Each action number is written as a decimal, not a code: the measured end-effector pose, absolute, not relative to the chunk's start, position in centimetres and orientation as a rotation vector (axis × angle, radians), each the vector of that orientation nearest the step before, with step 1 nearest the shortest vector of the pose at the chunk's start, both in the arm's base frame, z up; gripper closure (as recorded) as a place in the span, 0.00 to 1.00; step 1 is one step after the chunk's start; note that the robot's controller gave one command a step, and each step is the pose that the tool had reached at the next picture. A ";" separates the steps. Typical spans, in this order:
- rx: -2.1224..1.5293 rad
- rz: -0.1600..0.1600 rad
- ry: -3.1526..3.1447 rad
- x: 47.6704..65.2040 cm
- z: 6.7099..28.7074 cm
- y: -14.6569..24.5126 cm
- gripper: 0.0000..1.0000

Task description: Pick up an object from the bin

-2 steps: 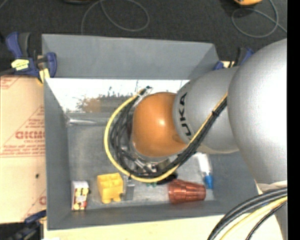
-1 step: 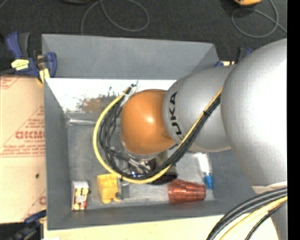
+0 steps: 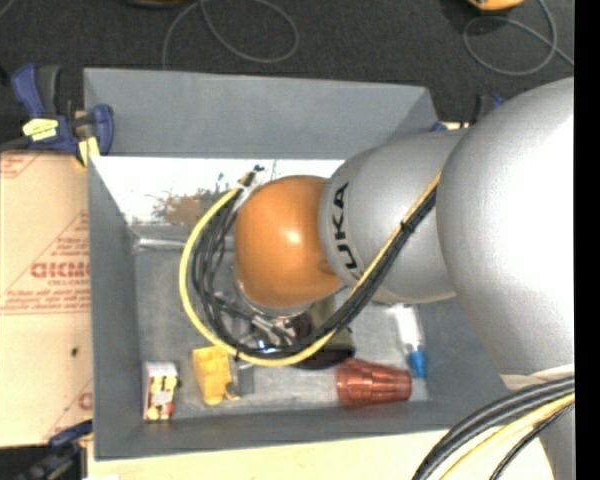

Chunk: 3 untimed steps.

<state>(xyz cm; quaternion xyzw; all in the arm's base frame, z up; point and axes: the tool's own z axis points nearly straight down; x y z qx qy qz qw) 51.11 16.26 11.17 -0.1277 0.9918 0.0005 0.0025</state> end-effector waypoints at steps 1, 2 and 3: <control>-0.380 0.001 3.123 50.7 12.8 15.8 0.00; -0.339 0.007 3.114 51.2 7.7 14.5 1.00; -0.337 0.007 3.114 51.2 7.7 14.5 1.00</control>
Offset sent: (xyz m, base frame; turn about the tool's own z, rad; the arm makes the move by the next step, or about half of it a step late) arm -0.0012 -0.0183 -0.0368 0.0349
